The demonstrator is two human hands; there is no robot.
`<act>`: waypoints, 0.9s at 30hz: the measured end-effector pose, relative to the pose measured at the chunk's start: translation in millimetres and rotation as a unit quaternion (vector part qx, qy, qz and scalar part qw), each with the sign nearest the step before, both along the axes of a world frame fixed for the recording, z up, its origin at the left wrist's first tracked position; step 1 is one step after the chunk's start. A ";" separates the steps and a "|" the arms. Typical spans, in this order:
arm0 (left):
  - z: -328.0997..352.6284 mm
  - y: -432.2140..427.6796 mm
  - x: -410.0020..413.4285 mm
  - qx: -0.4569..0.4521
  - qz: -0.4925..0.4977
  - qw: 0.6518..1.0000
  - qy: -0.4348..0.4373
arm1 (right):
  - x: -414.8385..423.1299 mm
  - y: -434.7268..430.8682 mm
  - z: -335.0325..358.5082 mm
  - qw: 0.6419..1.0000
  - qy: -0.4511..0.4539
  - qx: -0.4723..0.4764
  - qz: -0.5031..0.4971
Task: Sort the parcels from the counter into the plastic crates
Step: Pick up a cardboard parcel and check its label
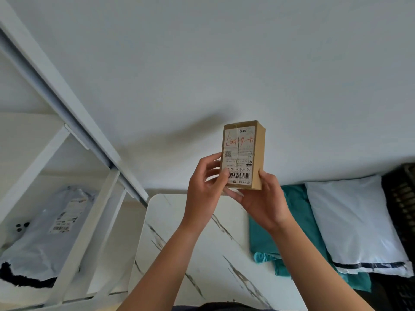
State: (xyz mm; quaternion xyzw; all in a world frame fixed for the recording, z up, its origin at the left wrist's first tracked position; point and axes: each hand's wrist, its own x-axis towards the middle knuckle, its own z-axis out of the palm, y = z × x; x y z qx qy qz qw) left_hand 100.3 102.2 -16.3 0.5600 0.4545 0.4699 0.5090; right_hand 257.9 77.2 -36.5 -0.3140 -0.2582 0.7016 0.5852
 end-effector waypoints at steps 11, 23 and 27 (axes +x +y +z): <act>11.4 3.8 2.9 0.000 -0.012 1.000 0.010 | 45.9 -13.4 14.5 0.997 -0.003 -0.042 0.064; 6.1 -1.1 10.8 -0.147 -0.085 0.986 -0.004 | 92.8 -8.2 32.3 0.984 -0.121 -0.092 -0.092; -5.3 -12.8 28.6 -0.185 -0.092 0.978 -0.036 | 84.3 -19.6 20.2 0.952 -0.284 -0.060 -0.093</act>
